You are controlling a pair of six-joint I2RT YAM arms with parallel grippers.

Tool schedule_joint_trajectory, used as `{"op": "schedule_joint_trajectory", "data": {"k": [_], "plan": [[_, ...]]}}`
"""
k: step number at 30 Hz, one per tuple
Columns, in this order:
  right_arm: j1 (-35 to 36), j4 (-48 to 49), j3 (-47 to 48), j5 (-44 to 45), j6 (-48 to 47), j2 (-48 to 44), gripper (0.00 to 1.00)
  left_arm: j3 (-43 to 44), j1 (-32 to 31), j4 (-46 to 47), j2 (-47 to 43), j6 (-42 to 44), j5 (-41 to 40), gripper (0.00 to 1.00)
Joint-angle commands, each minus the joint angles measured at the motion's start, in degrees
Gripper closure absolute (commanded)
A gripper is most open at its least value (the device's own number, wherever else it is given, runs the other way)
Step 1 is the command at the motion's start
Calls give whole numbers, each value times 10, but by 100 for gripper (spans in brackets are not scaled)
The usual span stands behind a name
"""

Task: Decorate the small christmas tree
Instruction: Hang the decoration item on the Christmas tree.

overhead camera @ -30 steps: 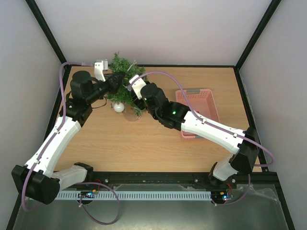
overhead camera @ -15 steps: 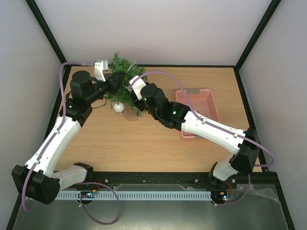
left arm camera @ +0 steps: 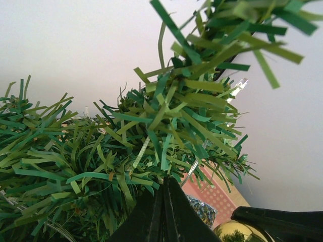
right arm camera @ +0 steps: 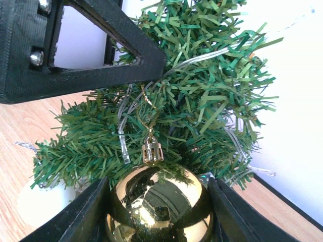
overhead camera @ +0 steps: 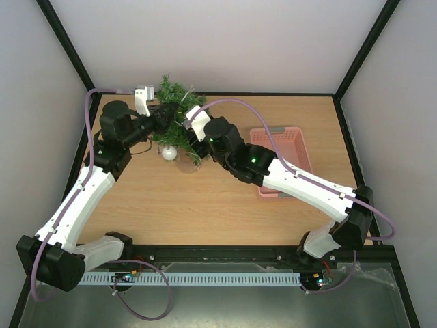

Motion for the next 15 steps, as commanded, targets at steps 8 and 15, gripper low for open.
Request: {"op": "schedule_joint_trajectory", "data": {"k": [8,15], "plan": [[-2,-51,46,-6,53,3,61,2,3,19,1,7,6,98],[-3,-73,65,9,89,23,60,3,2,27,8,2,13,98]]}}
